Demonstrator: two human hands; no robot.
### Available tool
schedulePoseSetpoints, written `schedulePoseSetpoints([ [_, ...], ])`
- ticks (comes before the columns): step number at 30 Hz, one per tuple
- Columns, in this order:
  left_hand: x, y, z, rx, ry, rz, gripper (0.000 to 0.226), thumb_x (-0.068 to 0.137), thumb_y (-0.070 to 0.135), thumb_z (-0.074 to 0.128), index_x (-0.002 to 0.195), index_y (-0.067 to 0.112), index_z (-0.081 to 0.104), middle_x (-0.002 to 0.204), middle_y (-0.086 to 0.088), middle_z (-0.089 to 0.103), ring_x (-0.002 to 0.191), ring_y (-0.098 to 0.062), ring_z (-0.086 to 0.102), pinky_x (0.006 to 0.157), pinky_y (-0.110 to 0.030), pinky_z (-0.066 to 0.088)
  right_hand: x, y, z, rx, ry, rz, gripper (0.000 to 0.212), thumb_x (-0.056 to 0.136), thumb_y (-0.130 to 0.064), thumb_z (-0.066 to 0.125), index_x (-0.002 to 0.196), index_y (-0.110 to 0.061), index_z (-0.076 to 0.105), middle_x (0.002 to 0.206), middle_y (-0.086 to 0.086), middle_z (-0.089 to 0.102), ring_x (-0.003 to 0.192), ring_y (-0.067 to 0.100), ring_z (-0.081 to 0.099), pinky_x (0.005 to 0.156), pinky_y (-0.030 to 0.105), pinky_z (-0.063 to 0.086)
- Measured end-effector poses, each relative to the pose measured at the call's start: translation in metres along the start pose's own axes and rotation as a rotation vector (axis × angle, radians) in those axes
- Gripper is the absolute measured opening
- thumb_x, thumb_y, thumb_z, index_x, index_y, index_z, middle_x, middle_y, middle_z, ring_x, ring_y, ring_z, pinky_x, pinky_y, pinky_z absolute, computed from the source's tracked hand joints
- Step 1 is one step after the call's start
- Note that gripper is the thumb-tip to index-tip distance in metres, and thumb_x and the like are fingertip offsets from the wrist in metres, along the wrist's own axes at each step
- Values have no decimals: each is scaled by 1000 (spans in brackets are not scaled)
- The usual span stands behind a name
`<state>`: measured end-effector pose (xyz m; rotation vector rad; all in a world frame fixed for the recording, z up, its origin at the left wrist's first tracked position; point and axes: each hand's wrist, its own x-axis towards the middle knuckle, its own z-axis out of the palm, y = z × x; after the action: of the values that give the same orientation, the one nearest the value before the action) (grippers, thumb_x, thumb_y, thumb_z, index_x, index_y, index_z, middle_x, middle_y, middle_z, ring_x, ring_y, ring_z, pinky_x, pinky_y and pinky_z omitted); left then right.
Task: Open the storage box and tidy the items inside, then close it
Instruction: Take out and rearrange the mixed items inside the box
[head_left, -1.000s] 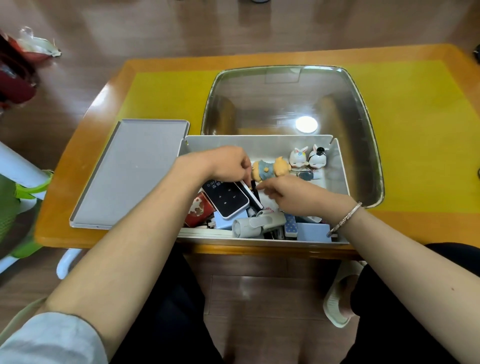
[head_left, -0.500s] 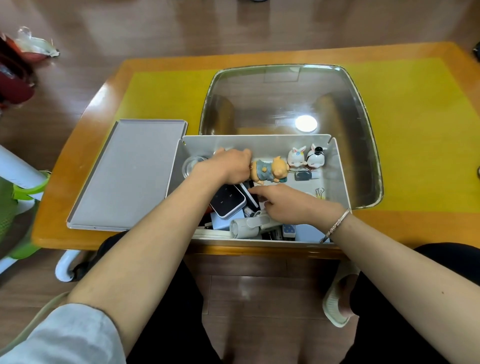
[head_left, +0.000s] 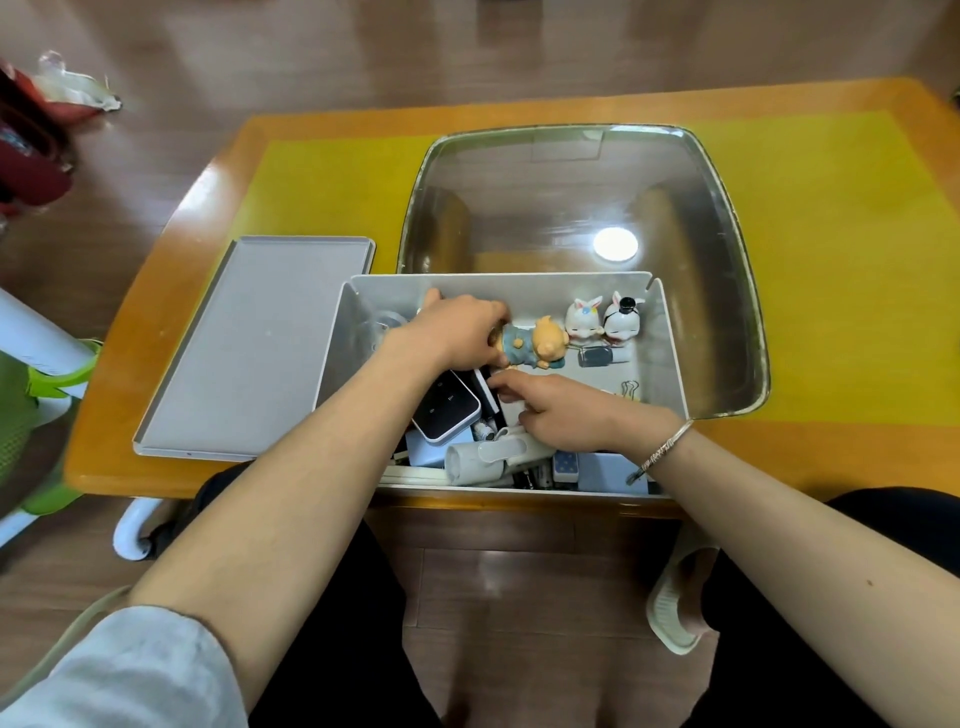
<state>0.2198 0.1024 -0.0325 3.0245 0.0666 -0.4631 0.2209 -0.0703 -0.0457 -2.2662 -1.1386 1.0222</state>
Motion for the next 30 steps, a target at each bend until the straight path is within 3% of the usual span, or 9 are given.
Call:
schedulePoseSetpoints([
  [5, -3, 14, 4, -32, 107, 16, 59, 78, 56, 67, 125, 24, 50, 112, 1, 65, 108, -25, 57, 89, -39, 32, 1, -2, 0, -38, -9, -8, 57, 88, 1, 38, 142, -13, 30, 142, 15, 43, 132, 25, 40, 107, 37, 34],
  [9, -2, 19, 6, 37, 204, -2, 49, 80, 49, 67, 118, 21, 55, 109, -2, 64, 105, -25, 58, 89, -39, 32, 0, -5, 0, -104, -13, -10, 45, 90, -1, 39, 133, -11, 37, 123, 20, 56, 110, 34, 53, 93, 46, 42],
  [12, -3, 18, 7, 26, 235, -24, 48, 78, 48, 68, 117, 22, 57, 109, -2, 62, 106, -24, 56, 89, -39, 33, -8, -10, -11, -163, -8, -40, 45, 91, -7, 49, 135, -14, 42, 123, 11, 57, 105, 23, 56, 92, 35, 43],
  [14, -4, 18, 9, 20, 251, -35, 49, 78, 49, 68, 117, 21, 58, 112, -4, 59, 108, -26, 55, 89, -38, 34, -16, -8, -30, -179, 135, -72, 39, 88, -10, 57, 127, -16, 56, 118, 3, 63, 96, 12, 58, 84, 18, 40],
  [16, -5, 20, 11, 15, 262, -43, 51, 78, 49, 69, 118, 20, 58, 115, -6, 58, 110, -27, 54, 87, -38, 35, -28, 0, -56, -205, 422, -81, 26, 86, -14, 63, 111, -18, 67, 103, 0, 69, 87, 12, 59, 74, 13, 34],
  [19, -7, 23, 12, 15, 287, -51, 49, 79, 44, 70, 117, 17, 58, 115, -7, 57, 109, -28, 53, 85, -38, 36, -41, 21, -87, -395, 740, 30, 25, 83, -27, 68, 106, -18, 67, 100, 2, 67, 97, 23, 55, 80, 31, 41],
  [22, -9, 26, 13, 9, 307, -57, 42, 80, 41, 68, 112, 15, 59, 113, -7, 56, 108, -28, 51, 81, -37, 35, -41, 34, -95, -510, 750, 131, 35, 80, -40, 69, 109, -20, 67, 104, 5, 65, 103, 30, 50, 84, 40, 37],
  [30, -11, 30, 15, 18, 311, -63, 35, 83, 34, 64, 112, 15, 57, 114, -7, 55, 108, -29, 50, 81, -36, 35, -25, 33, -87, -602, 745, 85, 31, 76, -45, 71, 102, -27, 70, 99, -2, 69, 100, 25, 47, 79, 35, 25],
])
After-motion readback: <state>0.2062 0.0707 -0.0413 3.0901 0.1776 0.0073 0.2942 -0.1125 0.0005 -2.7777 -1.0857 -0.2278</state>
